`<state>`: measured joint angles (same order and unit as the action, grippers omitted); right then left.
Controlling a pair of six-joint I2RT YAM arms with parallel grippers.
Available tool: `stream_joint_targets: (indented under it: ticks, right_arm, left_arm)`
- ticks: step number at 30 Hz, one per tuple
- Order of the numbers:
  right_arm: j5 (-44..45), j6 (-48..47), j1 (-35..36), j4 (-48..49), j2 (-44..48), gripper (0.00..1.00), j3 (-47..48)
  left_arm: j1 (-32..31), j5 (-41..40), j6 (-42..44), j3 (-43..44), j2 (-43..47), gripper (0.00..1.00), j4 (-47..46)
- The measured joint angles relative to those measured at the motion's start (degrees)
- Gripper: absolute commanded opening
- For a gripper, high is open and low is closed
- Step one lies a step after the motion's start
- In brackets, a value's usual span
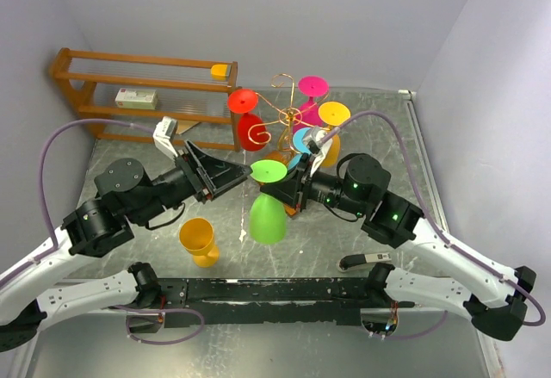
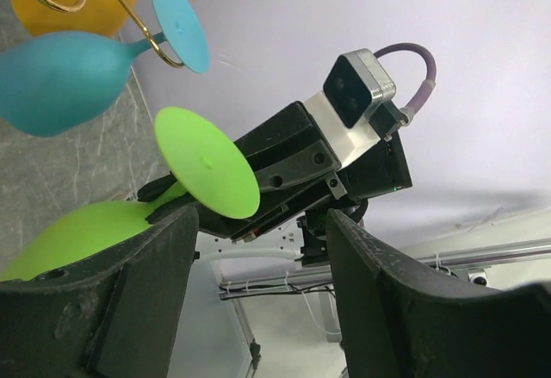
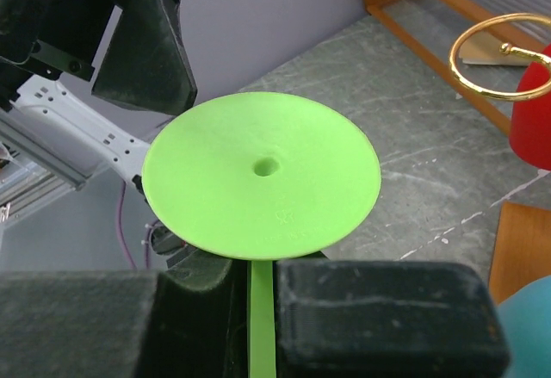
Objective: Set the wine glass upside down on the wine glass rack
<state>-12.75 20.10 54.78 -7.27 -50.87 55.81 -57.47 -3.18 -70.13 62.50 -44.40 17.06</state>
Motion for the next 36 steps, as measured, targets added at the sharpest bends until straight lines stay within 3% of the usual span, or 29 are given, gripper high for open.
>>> stream_joint_targets:
  ticks: [14, 21, 31, 34, 36]
  right_arm:
    - [-2.29, -0.24, 0.09, 0.94, 0.11, 0.00, -0.02]
    - [-2.95, -0.24, 0.20, 1.40, 0.26, 0.00, -0.13]
    - [-4.52, -0.83, 0.26, 1.81, -0.09, 0.00, -0.74]
    - [-5.25, -1.22, 0.48, 2.27, -0.57, 0.00, -0.74]
    - [-5.46, -1.62, 0.48, 2.29, -0.87, 0.00, -0.74]
  left_arm:
    - [0.00, 1.92, -3.13, -4.22, -1.73, 0.59, -1.97]
    - [0.00, 1.92, -3.54, -4.63, -1.46, 0.45, -3.87]
    - [0.00, 1.99, -6.91, -9.09, 0.33, 0.41, -9.27]
    - [0.00, 2.19, -7.67, -9.33, -0.20, 0.36, -9.94]
    - [0.00, 2.27, -7.89, -9.33, -0.57, 0.26, -10.16]
